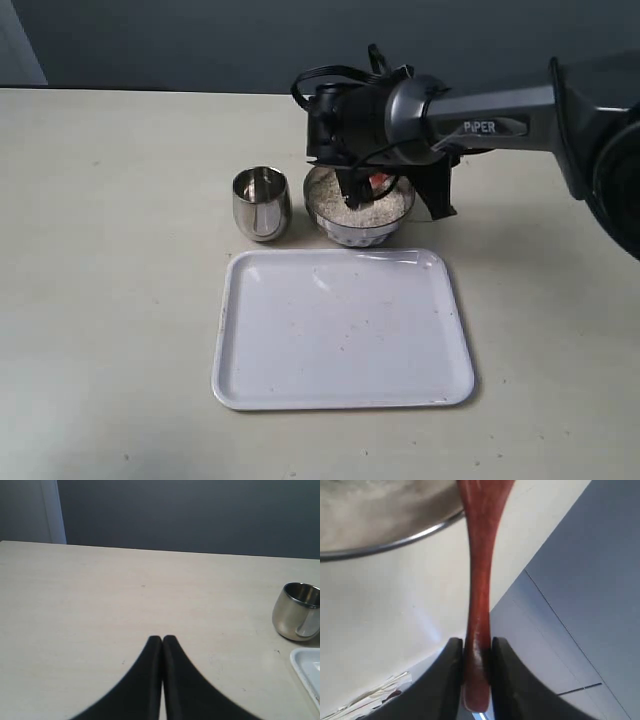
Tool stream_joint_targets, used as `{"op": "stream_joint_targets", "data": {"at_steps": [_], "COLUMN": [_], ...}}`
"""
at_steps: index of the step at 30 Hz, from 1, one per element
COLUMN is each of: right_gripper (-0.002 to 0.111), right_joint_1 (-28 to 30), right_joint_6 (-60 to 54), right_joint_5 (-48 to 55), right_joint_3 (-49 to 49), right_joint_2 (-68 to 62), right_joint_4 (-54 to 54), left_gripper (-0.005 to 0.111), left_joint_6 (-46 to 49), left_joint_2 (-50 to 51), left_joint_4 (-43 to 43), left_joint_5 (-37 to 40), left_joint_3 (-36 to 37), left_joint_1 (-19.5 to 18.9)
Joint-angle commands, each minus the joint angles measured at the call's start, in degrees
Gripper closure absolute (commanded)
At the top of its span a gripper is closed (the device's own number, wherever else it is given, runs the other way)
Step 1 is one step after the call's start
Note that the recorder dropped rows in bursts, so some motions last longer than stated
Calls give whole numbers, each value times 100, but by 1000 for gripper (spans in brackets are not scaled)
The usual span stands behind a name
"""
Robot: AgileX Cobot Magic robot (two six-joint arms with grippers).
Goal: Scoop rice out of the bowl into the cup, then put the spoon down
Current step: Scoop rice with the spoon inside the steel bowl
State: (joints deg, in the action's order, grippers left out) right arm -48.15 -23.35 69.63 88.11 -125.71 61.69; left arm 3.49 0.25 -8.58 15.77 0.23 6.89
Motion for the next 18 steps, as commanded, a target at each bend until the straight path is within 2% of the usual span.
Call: {"op": "stream_joint_targets", "data": {"at_steps": [1,18], "right_gripper": [109,109], "right_joint_1": [9,-147], "right_joint_6": [-153,-679], "right_joint_5": [33,33], "right_joint_3": [21,21], "right_joint_2": [-42,-77], "right_joint_4": [-143,-1001], "left_gripper": [106,106], "left_joint_6": [-37,-37], "left_joint_2": [-25,-25], "left_joint_4": [45,56], "left_joint_5": [-77,-77], "left_joint_3": [-23,-23], "left_joint_1": [66,66]}}
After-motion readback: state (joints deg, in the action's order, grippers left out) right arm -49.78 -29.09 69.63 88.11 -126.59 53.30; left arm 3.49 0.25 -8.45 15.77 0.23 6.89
